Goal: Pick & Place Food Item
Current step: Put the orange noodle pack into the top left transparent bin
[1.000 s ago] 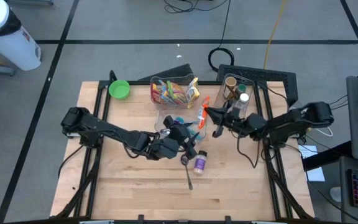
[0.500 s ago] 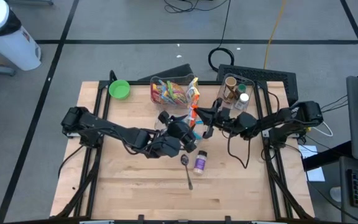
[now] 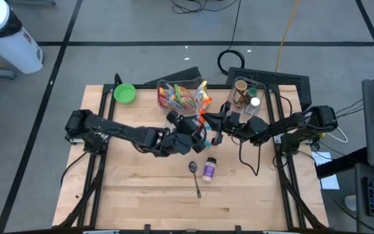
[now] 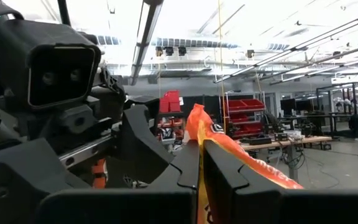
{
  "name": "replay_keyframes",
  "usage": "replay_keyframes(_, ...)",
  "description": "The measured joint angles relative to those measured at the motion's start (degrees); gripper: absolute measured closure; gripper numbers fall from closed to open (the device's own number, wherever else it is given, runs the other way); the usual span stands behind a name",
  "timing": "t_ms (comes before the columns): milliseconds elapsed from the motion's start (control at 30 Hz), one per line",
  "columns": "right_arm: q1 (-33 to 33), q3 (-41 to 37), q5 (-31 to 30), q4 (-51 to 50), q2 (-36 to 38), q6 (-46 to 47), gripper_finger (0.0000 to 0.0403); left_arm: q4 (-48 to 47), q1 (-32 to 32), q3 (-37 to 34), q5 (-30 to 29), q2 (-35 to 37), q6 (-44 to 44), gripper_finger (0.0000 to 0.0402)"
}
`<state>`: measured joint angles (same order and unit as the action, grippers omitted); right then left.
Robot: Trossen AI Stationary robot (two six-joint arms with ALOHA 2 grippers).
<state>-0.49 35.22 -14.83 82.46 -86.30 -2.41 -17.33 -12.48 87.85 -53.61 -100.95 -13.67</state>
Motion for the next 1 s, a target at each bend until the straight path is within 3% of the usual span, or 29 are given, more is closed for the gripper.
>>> replay_keyframes(267, -0.7, 0.0, 0.0, -0.6, 0.0, 1.3, 0.0403, -0.7, 0.5, 0.0, 1.5, 0.0, -0.3, 0.0187)
replay_keyframes(633, -0.7, 0.0, 0.1, -1.0, 0.0, 1.1, 0.0403, -1.0, 0.6, 0.0, 2.1, 0.0, 1.6, 0.0319)
replay_keyframes(900, -0.7, 0.0, 0.4, -1.7, 0.0, 1.1, 0.0403, -1.0, 1.1, 0.0, 4.2, 0.0, 2.7, 0.0389)
replay_keyframes(1000, -0.7, 0.0, 1.3, -2.1, 0.0, 1.1, 0.0403, -1.0, 1.0, 0.0, 4.5, 0.0, 3.4, 0.0395)
